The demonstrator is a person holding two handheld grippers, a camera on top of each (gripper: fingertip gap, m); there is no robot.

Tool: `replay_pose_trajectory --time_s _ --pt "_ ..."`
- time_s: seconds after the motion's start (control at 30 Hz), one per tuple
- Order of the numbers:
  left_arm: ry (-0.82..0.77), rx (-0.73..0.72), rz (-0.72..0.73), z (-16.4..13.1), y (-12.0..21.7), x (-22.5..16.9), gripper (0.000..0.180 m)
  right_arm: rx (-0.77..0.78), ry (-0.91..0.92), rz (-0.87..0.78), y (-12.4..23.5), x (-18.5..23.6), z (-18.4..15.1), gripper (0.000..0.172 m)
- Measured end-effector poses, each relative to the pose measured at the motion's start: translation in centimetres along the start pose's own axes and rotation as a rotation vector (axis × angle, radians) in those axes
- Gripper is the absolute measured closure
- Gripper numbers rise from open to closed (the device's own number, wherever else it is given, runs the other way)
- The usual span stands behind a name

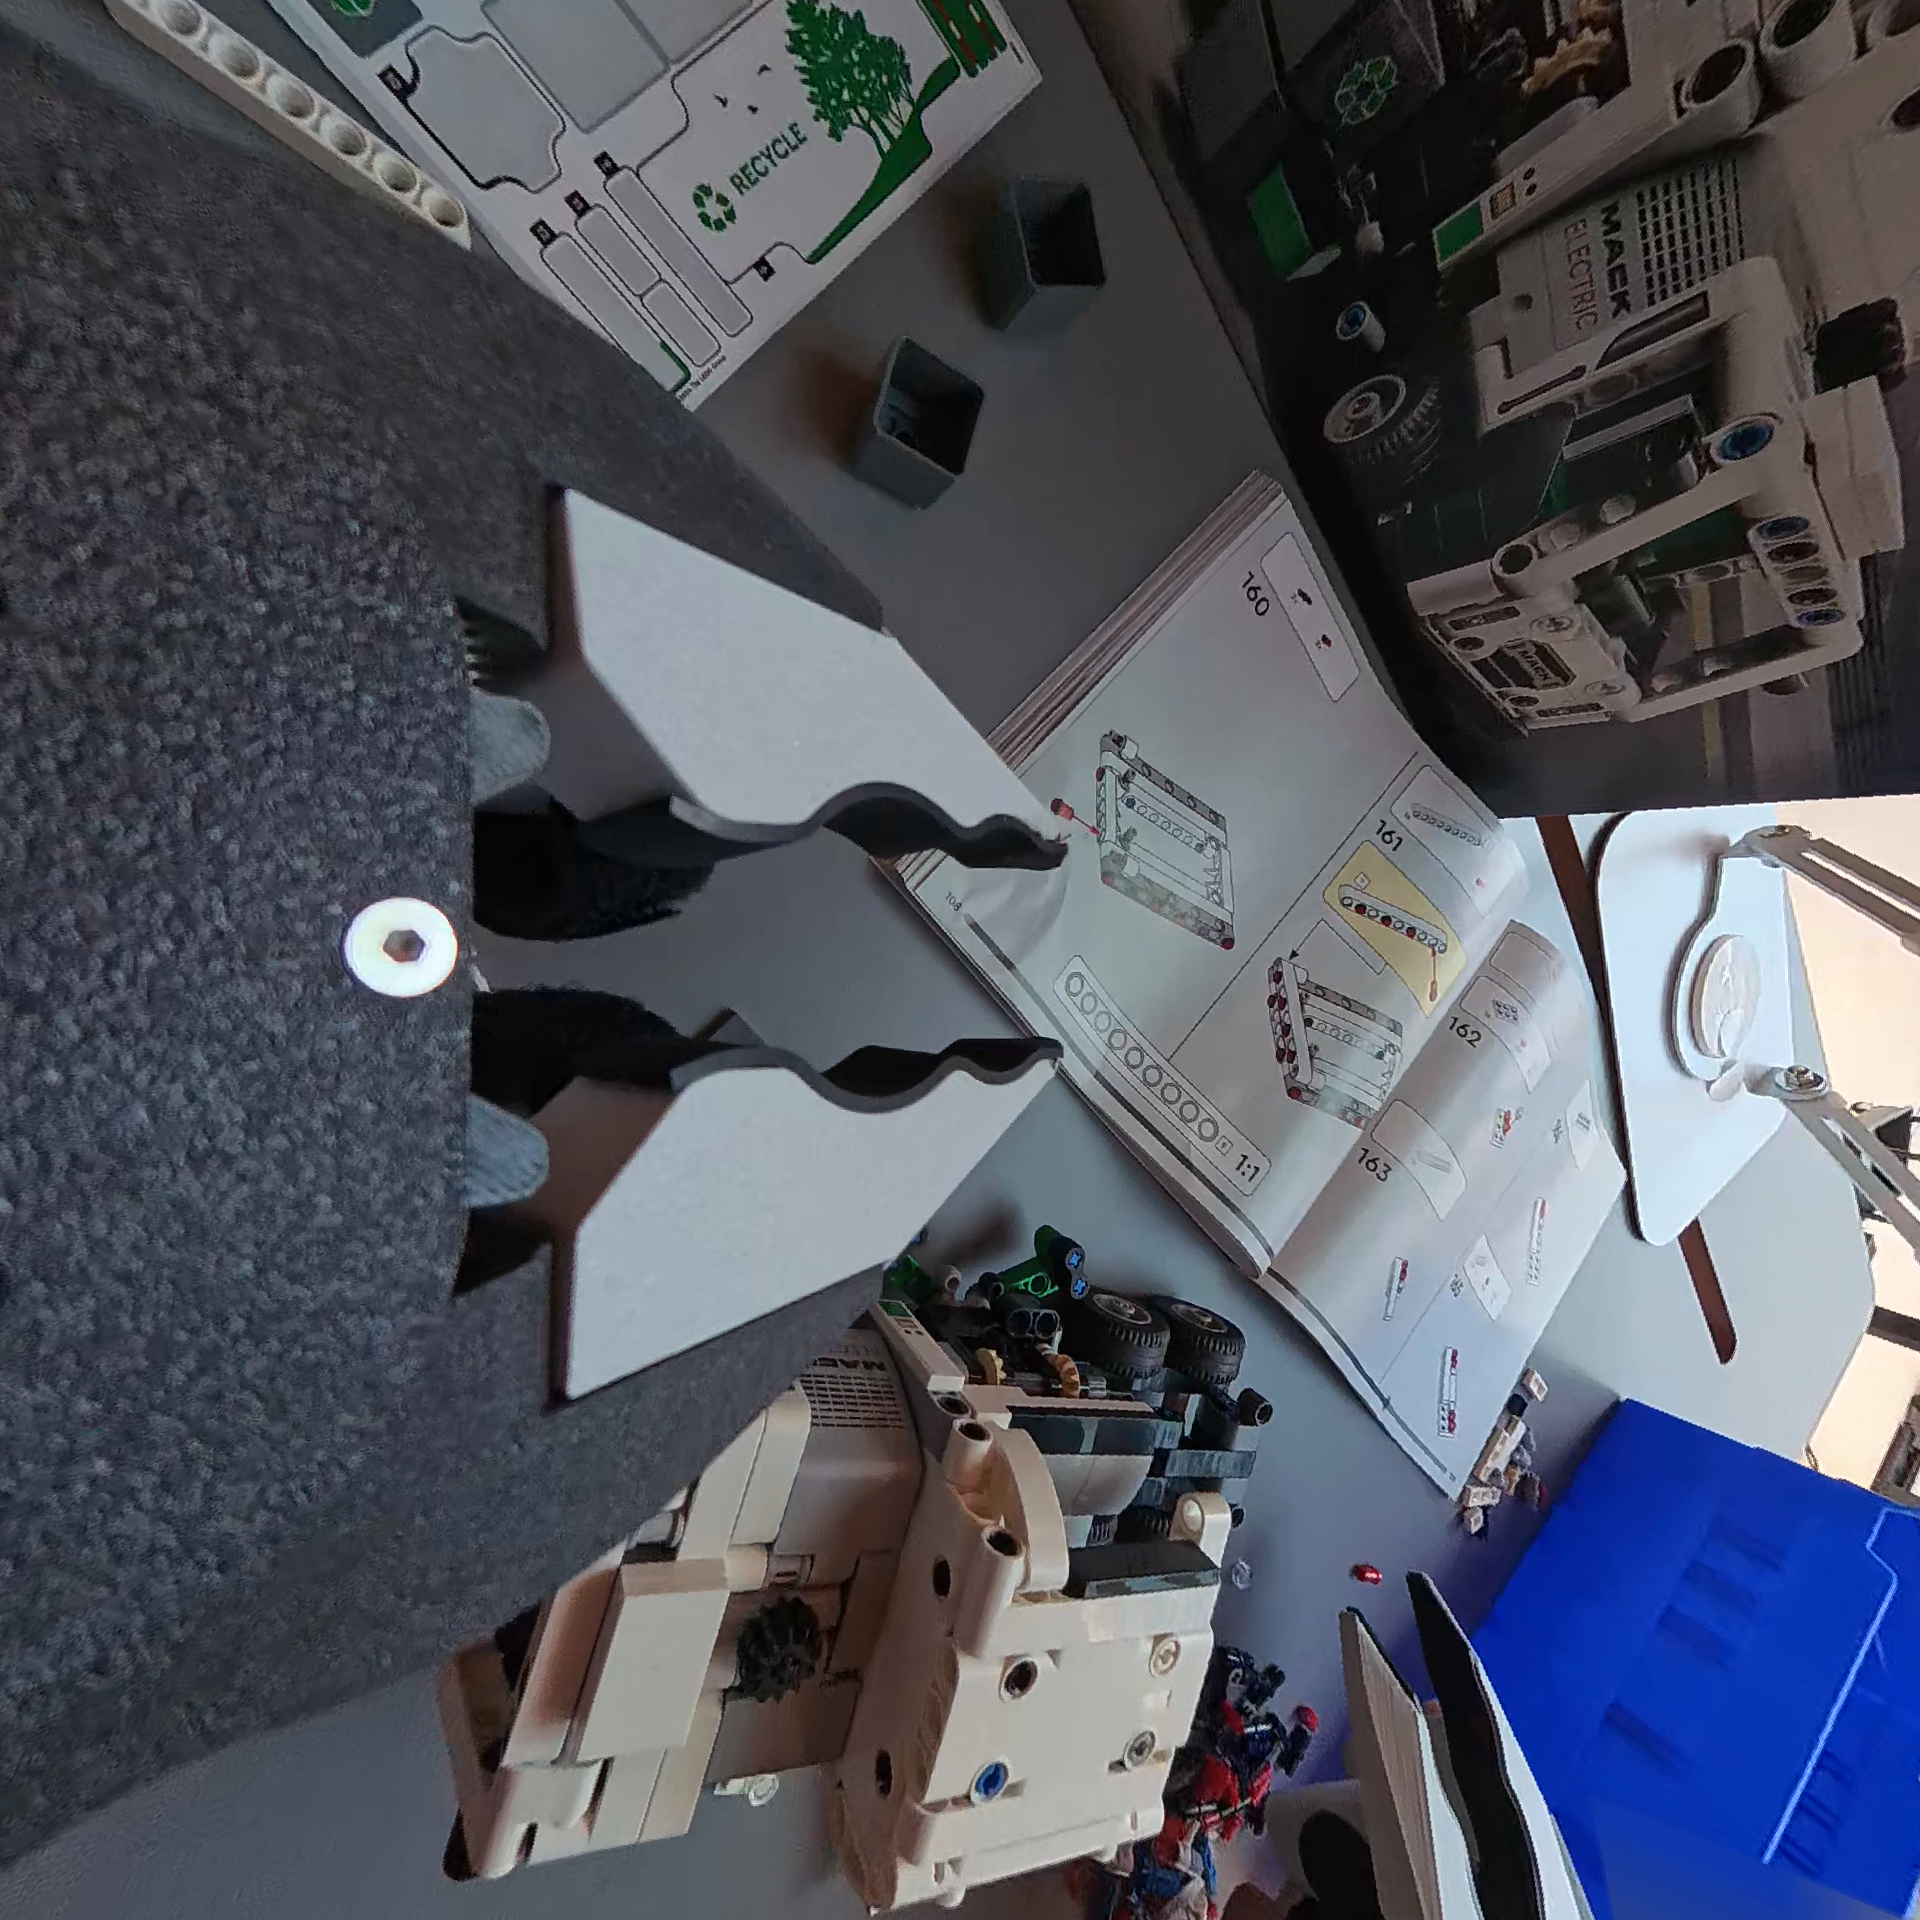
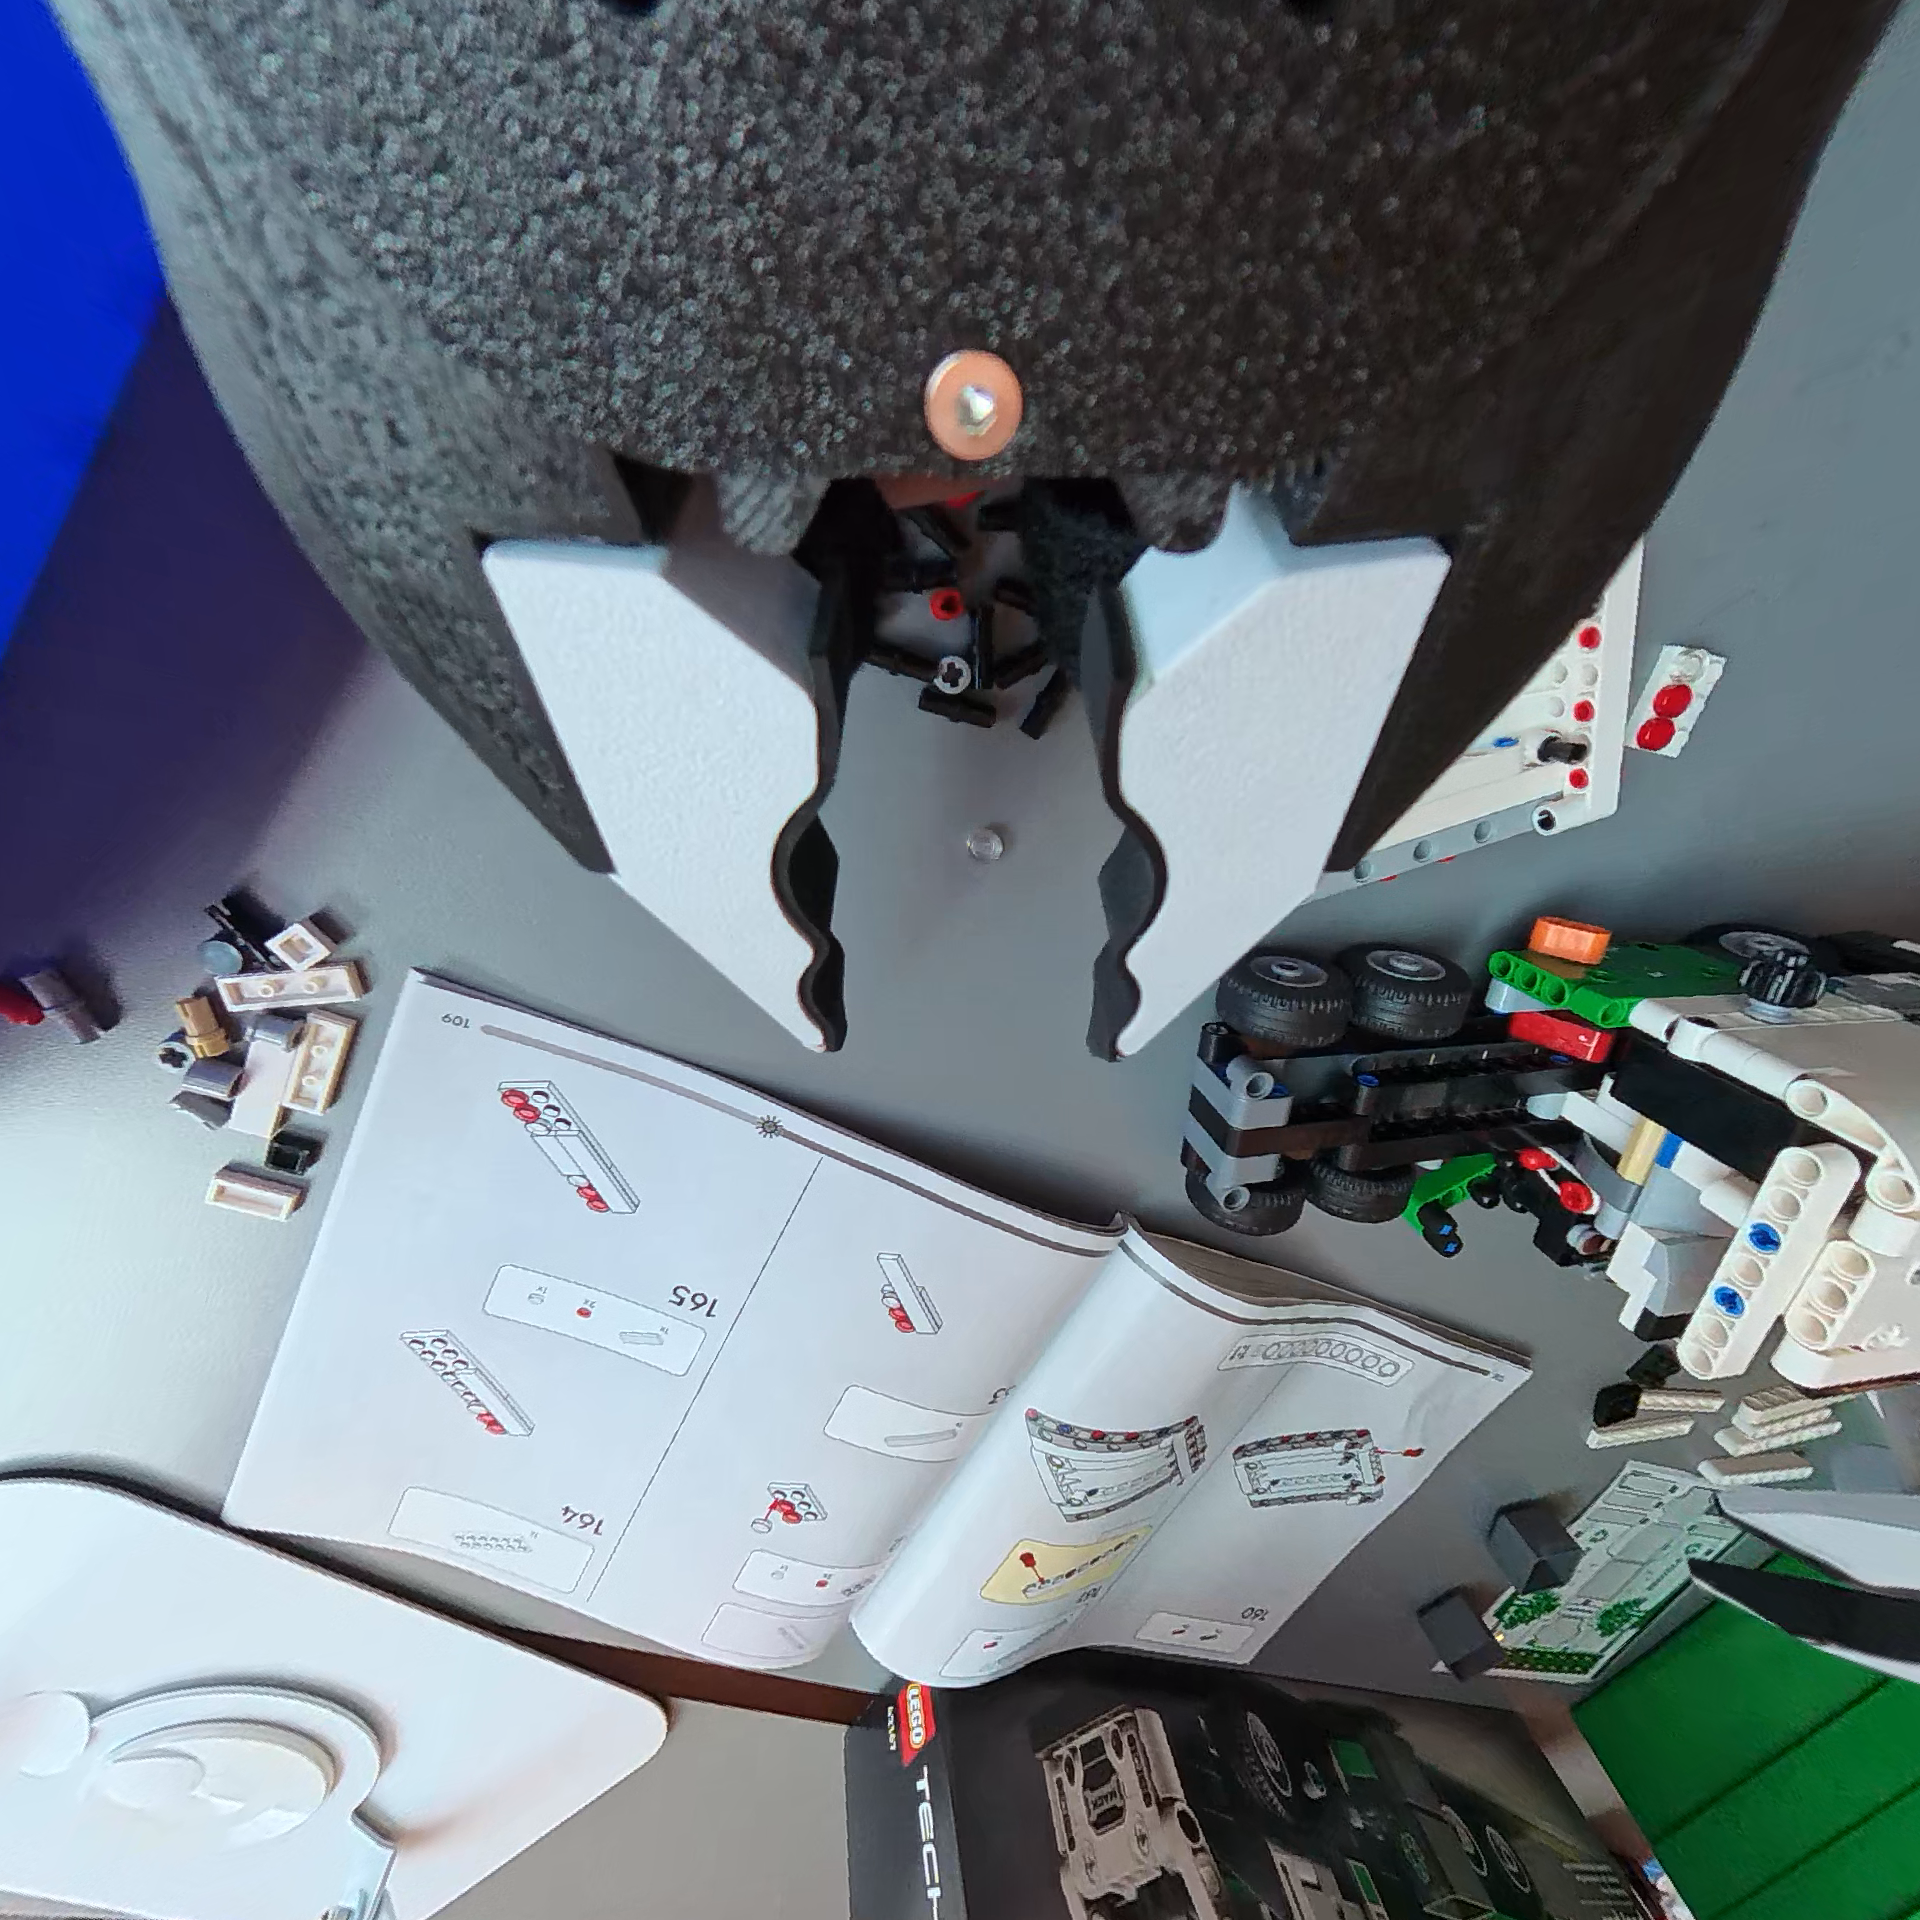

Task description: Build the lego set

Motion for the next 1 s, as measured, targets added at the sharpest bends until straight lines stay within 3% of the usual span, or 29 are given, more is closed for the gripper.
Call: replay_pose_trajectory --time_s 0.67,0.87,1.0 --pt "-0.009 -0.002 0.018 0.3 0.9 0.4 0.15 -0.016 0.011 -0.005 0.3 -0.2 0.3 0.127" --pt "-0.017 -0.058 0.243 2.6 10.0 1.3 0.15 -0.041 0.053 0.017 0.8 1.1 0.7 0.128" --pt "0.018 0.015 0.331 0.2 14.7 -0.3 0.151 -0.045 0.087 0.024 0.8 2.1 0.5 0.13"
Point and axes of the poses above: each gripper's, where its closed fingertips meet, y back along the fingers, z out of its top, x = y × z across the jaws, the point moved 6 cm from there along y, back along the fingers, and after that the axes turned 6 degrees about -z, right-handed, at the moved point
